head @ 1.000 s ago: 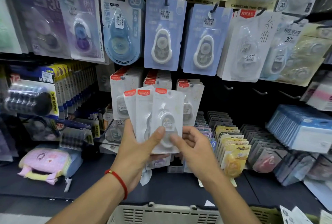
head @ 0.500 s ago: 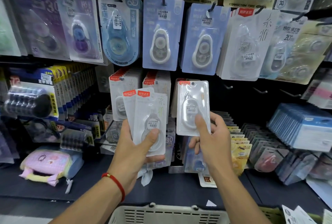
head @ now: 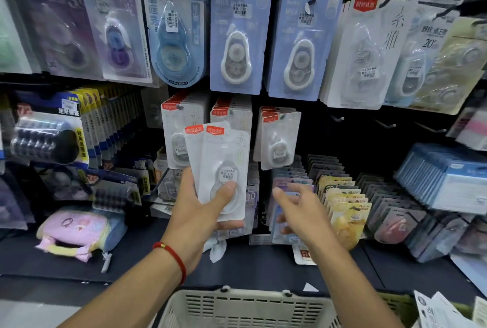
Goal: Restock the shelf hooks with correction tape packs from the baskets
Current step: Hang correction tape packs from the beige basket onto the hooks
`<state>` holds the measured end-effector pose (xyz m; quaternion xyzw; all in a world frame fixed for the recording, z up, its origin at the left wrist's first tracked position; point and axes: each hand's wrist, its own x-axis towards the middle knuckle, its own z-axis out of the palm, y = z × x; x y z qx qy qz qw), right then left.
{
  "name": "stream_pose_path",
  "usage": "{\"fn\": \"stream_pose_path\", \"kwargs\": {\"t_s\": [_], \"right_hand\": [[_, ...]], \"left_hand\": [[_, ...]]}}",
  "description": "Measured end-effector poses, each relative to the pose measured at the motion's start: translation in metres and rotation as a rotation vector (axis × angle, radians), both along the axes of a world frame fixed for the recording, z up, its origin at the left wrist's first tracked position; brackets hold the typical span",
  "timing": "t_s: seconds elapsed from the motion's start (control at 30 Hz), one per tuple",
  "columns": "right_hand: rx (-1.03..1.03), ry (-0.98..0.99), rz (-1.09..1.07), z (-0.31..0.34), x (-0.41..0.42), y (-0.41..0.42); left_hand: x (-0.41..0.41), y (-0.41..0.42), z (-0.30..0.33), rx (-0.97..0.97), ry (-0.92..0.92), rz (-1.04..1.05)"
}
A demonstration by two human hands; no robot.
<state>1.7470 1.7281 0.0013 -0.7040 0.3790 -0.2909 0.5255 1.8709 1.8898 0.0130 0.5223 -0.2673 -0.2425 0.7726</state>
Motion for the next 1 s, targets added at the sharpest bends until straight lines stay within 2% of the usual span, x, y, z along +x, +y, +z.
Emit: {"fn": "stream_pose_path", "kwargs": {"t_s": [0.13,0.2,0.47,0.63,1.0], "right_hand": [[-0.078,-0.182,0.237,0.004,0.009,0.018],[-0.127,-0.205,0.264,0.006,0.011,0.026],[-0.057,-0.438,0.054,0.012,0.004,0.018],[-0.189,-0.441,-0.032,0.021,0.001,0.004],[-0.234,-0.440,-0.080,0.033,0.003,-0.008]], "left_hand": [[-0.004,-0.001,0.001,0.021,-0.015,-0.038],[-0.007,-0.001,0.001,0.036,-0.024,-0.072],[-0.003,-0.003,0.001,0.027,0.026,-0.064],[0.000,-0.004,-0.001,0.037,0.034,-0.031],[0.003,-0.004,-0.003,0.049,0.023,-0.017]]}}
